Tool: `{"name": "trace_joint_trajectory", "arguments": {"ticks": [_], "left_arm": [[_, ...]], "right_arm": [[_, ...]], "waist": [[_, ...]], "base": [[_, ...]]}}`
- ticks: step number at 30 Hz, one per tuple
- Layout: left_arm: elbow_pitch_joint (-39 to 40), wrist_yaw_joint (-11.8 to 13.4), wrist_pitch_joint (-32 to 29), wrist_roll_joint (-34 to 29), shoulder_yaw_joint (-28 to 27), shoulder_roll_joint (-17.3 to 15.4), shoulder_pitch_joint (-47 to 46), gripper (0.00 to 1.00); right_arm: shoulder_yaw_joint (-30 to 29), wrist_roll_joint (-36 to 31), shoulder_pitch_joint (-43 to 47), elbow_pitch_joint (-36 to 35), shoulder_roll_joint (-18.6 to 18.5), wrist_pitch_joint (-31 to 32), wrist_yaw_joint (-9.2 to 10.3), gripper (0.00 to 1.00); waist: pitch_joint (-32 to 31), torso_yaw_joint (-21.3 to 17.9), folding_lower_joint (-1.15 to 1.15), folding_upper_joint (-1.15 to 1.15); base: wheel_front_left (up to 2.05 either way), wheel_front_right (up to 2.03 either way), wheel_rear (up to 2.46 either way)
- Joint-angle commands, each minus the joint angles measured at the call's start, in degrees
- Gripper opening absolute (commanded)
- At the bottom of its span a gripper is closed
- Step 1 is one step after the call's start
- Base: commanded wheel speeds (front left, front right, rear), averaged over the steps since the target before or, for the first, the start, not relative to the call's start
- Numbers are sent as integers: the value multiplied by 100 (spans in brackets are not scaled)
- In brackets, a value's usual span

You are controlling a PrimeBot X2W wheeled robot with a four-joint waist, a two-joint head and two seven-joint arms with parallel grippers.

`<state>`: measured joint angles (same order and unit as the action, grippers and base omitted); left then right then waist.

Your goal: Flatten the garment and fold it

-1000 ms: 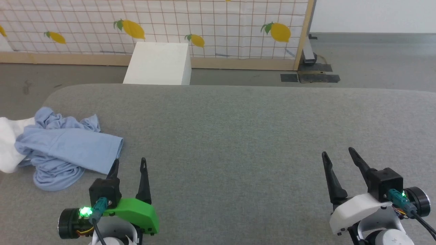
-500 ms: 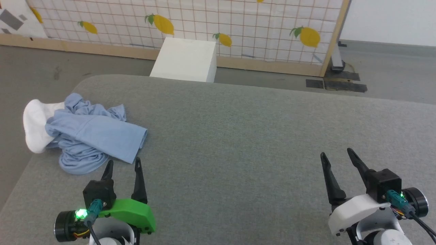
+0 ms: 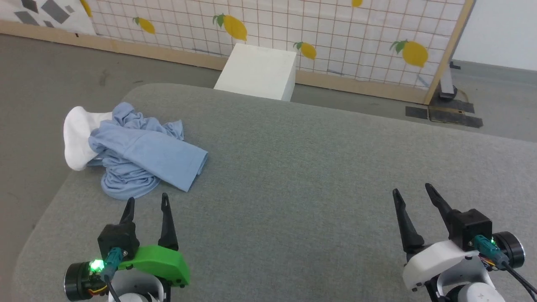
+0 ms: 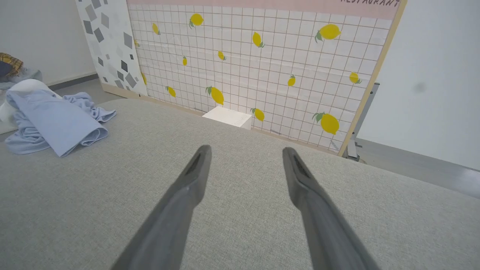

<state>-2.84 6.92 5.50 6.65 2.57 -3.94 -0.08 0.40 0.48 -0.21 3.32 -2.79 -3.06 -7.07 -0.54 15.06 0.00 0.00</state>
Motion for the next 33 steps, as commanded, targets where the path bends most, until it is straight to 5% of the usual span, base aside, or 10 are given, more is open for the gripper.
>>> {"name": "trace_joint_trajectory", "arguments": {"ticks": [1, 33], "left_arm": [[-16, 65, 56, 98, 14, -58, -42, 100], [-192, 543, 366, 591, 222, -221, -30, 100]], "right_arm": [[14, 20, -112, 32, -4, -61, -18, 100], [150, 92, -228, 244, -6, -274, -29, 100]], "waist": [[-11, 93, 0, 0], [-28, 906, 0, 0]], "base": [[0, 0, 0], [0, 0, 0]]}}
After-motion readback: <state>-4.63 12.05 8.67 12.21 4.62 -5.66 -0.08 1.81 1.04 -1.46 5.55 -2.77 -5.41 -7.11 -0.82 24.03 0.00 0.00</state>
